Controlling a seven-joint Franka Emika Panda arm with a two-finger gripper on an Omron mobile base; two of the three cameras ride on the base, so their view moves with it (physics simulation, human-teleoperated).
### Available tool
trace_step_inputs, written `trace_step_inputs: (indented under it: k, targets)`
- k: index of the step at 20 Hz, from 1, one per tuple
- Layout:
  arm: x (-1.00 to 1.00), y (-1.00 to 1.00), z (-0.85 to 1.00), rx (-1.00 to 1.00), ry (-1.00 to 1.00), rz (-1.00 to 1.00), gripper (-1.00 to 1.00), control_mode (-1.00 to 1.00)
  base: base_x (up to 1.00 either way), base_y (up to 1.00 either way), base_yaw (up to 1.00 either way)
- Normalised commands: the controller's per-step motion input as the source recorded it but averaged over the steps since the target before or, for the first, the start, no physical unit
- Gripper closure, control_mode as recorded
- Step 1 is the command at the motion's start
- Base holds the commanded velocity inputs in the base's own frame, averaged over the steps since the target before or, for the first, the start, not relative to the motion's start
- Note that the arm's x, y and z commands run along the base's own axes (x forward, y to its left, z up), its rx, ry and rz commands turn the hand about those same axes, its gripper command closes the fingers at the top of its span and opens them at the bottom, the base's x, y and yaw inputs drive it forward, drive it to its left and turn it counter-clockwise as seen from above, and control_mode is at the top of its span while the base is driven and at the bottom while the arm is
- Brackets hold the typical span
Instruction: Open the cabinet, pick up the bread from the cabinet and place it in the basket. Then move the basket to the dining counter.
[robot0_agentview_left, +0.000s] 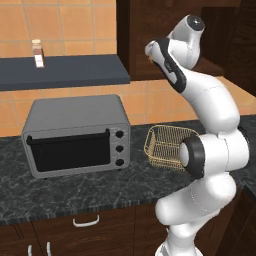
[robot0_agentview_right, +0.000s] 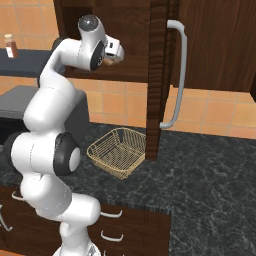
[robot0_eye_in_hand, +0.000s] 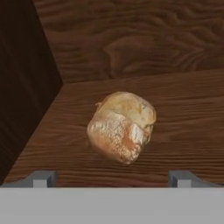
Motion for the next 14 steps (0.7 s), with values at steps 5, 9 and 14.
trace_step_inputs:
  k: [5,9,14]
  targets:
    - [0.51,0.00,-0.18,0.00,0.05,0.00,-1.00,-1.00,0.00,0.00,0.00]
    - [0.49,0.00,-0.11,0.00,0.05,0.00,-1.00,-1.00,0.00,0.00,0.00]
    - [0.43,0.00,-0.09,0.00,0.03,0.00,-1.00,-1.00,0.00,0.00,0.00]
